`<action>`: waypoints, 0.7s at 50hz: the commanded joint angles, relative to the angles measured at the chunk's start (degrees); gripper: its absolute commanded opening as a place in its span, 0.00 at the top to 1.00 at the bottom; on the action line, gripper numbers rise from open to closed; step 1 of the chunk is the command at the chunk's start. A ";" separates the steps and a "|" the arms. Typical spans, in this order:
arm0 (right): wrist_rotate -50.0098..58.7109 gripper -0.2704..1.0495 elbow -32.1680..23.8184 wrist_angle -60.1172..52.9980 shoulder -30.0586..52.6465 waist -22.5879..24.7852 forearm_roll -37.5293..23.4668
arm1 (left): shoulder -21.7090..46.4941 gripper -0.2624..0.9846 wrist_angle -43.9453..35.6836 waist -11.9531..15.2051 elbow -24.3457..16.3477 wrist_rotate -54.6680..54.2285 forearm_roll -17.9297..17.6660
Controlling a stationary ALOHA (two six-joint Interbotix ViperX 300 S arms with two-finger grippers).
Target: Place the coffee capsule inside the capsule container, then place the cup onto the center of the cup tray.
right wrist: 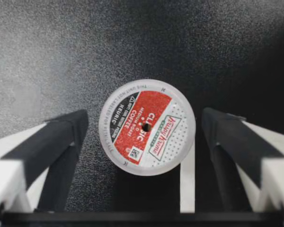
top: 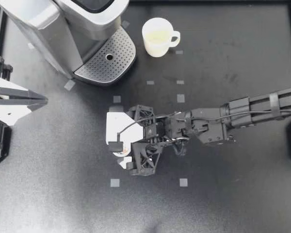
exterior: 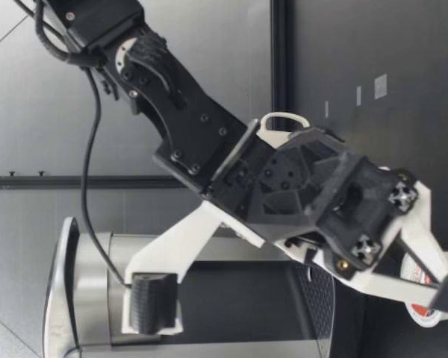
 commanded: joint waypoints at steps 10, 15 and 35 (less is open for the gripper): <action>0.18 0.28 -1.32 -0.70 -1.32 0.35 -0.09 | 0.18 0.67 -0.35 0.09 -1.14 0.00 0.00; 0.26 0.35 -1.41 -0.79 -1.49 0.35 -0.09 | 0.18 0.67 -0.26 0.09 -1.05 -0.09 0.09; 0.88 0.39 1.49 1.85 -10.37 0.35 0.09 | 6.94 0.67 9.05 0.88 -8.44 -0.88 0.00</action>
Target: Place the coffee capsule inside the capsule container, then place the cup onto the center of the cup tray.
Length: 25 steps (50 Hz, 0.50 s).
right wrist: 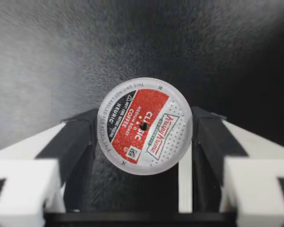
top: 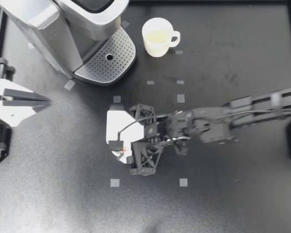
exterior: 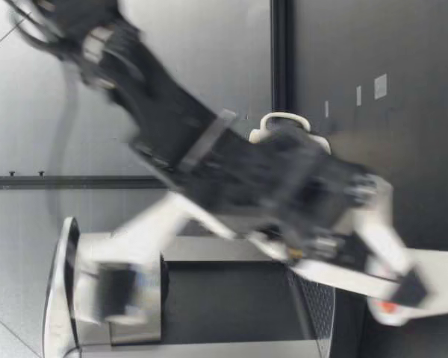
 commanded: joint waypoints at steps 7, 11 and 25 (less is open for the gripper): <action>-0.44 0.39 3.78 1.67 -11.60 0.26 0.18 | 9.49 0.67 16.26 4.04 -13.62 -0.09 0.00; -0.18 0.39 6.94 0.70 -14.50 0.26 0.18 | 13.36 0.67 24.17 5.54 -19.42 -0.09 0.18; 1.85 0.39 19.78 -14.68 -22.32 0.26 1.85 | 27.33 0.67 54.40 5.89 -40.43 -1.32 7.03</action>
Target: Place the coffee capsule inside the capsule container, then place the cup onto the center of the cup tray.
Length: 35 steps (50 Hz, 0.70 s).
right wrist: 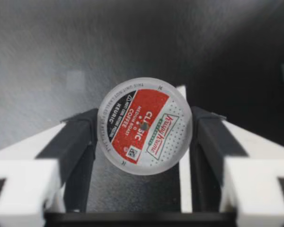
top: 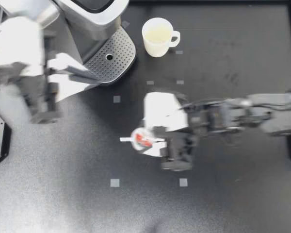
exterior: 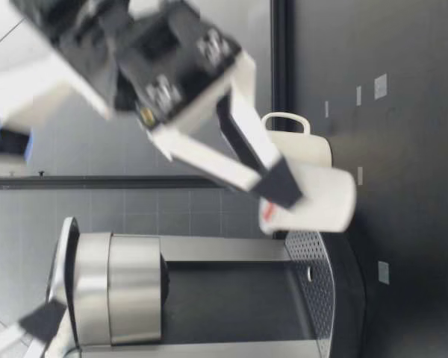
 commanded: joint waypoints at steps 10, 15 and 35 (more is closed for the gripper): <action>0.62 0.39 11.95 -20.13 -8.79 0.26 0.18 | 11.78 0.67 24.52 -3.69 -17.23 -8.26 14.94; 0.62 0.39 15.73 -26.10 -10.72 0.26 0.18 | 16.00 0.67 33.66 -7.91 -21.01 -15.29 27.16; 0.79 0.39 20.30 -29.18 -12.04 0.26 0.18 | 29.00 0.67 51.68 -18.81 -23.82 -25.22 62.40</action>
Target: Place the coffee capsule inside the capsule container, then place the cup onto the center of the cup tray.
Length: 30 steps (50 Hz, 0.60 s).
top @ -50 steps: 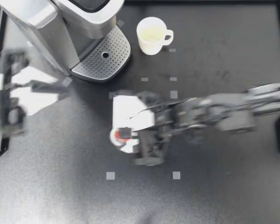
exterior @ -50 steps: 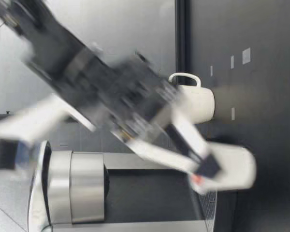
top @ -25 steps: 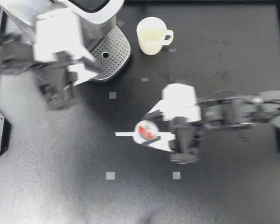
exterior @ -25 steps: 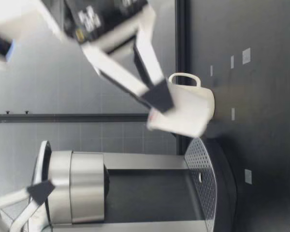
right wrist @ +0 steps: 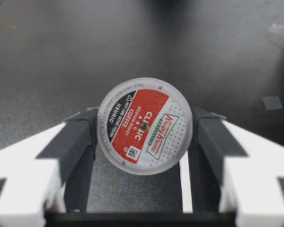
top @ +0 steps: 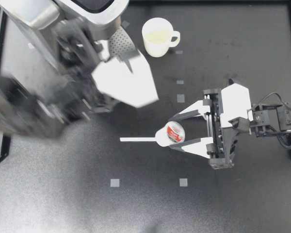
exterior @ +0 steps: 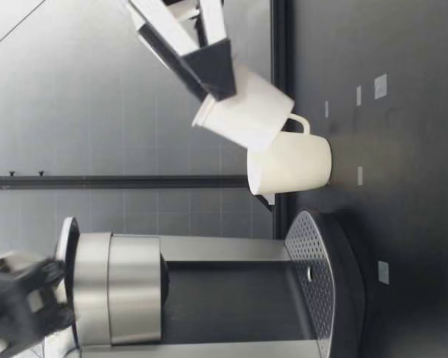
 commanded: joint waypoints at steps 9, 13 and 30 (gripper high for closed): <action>0.53 0.39 0.26 -0.53 -1.32 0.26 0.00 | 4.13 0.67 1.49 -1.23 1.05 -3.34 10.28; 0.62 0.39 0.53 -0.53 -1.23 0.26 0.00 | 4.48 0.67 0.79 -1.23 2.90 -4.57 13.10; 0.62 0.39 0.79 -0.62 -1.05 0.26 0.09 | 1.67 0.67 -1.85 -1.23 12.13 -11.34 20.21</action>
